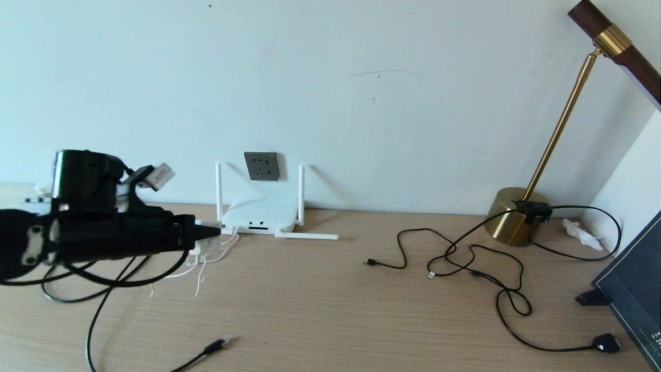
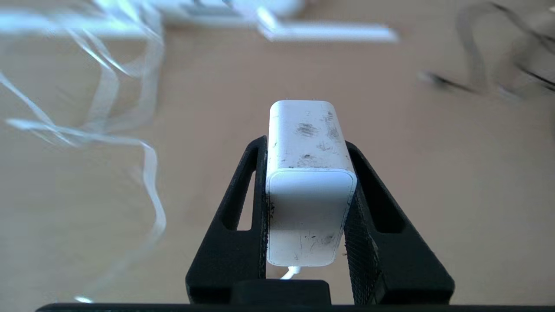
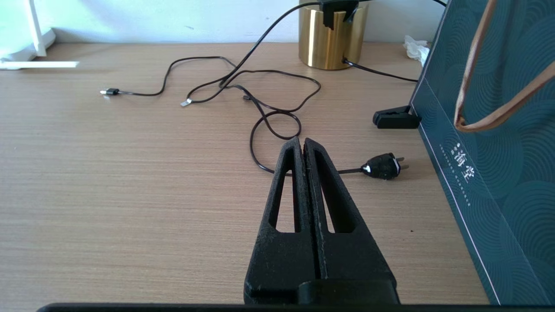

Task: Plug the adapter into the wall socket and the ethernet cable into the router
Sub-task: Align plug and socket

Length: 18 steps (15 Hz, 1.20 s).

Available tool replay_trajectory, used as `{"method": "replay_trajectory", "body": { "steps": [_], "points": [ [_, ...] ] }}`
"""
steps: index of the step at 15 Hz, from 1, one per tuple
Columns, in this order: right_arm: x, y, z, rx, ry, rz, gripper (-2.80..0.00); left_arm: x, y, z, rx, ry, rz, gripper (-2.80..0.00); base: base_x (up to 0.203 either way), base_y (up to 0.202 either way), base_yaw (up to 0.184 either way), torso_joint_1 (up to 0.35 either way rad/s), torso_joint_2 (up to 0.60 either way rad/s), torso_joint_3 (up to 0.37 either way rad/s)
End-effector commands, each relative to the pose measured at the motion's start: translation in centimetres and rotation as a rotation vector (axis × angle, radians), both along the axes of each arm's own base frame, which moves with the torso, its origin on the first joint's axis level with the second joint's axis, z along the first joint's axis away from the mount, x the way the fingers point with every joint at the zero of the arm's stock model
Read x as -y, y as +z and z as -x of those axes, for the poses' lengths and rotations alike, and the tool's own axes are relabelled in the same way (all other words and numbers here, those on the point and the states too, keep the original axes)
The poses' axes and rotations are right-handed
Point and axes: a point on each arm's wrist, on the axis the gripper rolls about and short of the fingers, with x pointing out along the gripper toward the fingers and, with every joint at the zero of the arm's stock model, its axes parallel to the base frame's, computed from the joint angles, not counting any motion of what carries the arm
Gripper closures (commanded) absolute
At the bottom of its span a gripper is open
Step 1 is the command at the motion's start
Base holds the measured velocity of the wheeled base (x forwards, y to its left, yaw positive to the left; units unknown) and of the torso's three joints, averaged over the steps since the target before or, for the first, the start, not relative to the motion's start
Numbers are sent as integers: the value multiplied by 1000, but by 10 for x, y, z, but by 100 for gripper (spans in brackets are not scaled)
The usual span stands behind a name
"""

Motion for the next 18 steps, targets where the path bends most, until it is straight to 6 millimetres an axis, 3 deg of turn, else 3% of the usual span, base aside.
{"method": "replay_trajectory", "body": {
  "steps": [1,5,9,14,18],
  "points": [
    [0,0,0,1,0,0,0,10,-23,-26,86,72,-66,0,0,0,0,0,0,0],
    [0,0,0,1,0,3,0,27,-59,-61,379,107,-178,0,0,0,0,0,0,0],
    [0,0,0,0,0,3,0,44,-76,-71,611,81,-188,0,0,0,0,0,0,0],
    [0,0,0,1,0,3,0,54,-105,-89,694,68,-221,0,0,0,0,0,0,0],
    [0,0,0,1,0,3,0,57,-107,-102,720,71,-206,0,0,0,0,0,0,0]
  ]
}}
